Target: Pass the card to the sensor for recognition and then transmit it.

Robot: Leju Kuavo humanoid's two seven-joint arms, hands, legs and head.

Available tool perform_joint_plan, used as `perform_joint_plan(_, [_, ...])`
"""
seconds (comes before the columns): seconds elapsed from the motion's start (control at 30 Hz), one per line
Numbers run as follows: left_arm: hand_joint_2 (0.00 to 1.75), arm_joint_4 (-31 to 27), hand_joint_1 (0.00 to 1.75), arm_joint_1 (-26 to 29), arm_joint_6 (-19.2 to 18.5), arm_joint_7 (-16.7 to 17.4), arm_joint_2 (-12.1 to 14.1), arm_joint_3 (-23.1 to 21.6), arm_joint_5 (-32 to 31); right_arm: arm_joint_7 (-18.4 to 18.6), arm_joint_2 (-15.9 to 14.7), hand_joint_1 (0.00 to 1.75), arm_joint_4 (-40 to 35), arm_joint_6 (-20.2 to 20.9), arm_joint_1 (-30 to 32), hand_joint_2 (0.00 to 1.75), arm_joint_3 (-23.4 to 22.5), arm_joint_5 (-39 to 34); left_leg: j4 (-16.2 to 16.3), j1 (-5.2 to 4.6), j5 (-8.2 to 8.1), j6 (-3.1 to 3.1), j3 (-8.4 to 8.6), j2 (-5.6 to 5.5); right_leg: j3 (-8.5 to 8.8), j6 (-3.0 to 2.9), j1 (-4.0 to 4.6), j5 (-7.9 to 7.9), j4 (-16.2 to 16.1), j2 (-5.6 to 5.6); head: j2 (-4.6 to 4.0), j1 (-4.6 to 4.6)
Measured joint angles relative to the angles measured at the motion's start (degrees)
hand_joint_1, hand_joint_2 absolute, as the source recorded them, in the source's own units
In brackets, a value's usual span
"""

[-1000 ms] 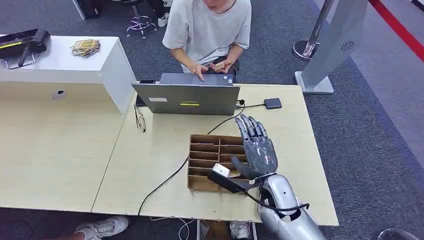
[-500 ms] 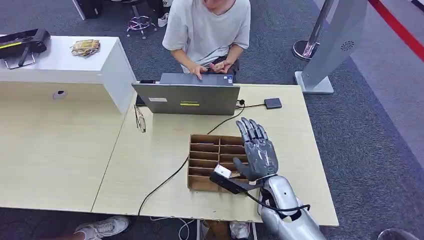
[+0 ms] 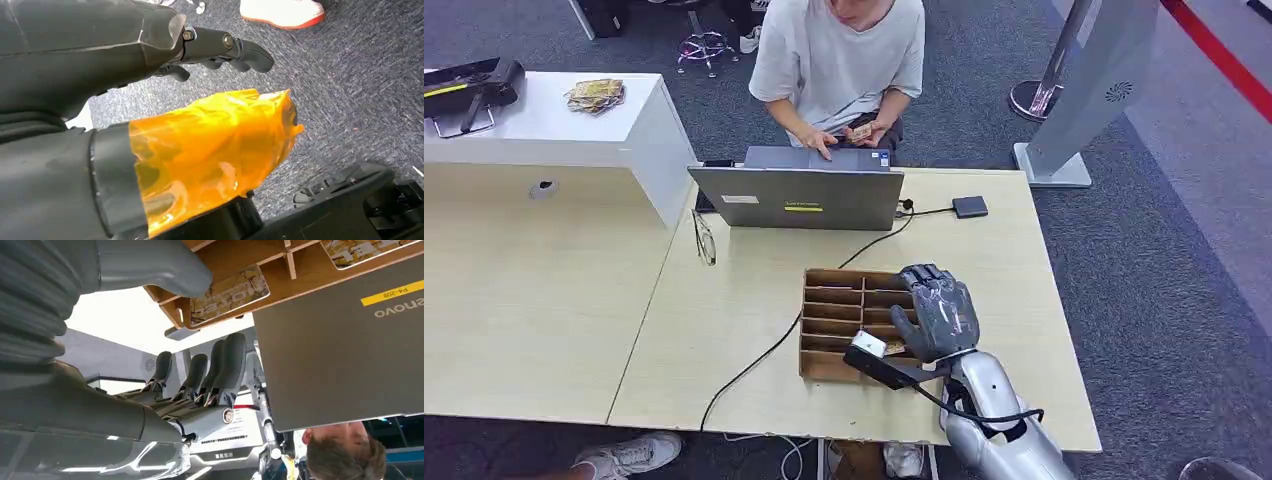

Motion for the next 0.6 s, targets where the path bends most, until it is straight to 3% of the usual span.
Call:
perform_joint_plan(0.13, [0.00,0.00,0.00,0.00,-0.04,0.00,0.00,0.00,0.00,0.00,0.02,0.80,0.37,0.24,0.00,1.75,0.02,-0.11,0.00,0.00,0.00,0.00,0.00,0.00,0.00,0.00,0.00,0.00,0.00,0.00,0.00,0.02])
perform_joint_plan(0.6, [0.00,0.00,0.00,-0.02,-0.26,0.00,-0.02,0.00,-0.24,0.00,0.13,0.61,1.31,0.46,-0.06,1.75,0.13,-0.11,0.00,0.00,0.00,0.00,-0.01,-0.01,0.01,0.00,0.00,0.00,0.00,0.00,0.00,0.02])
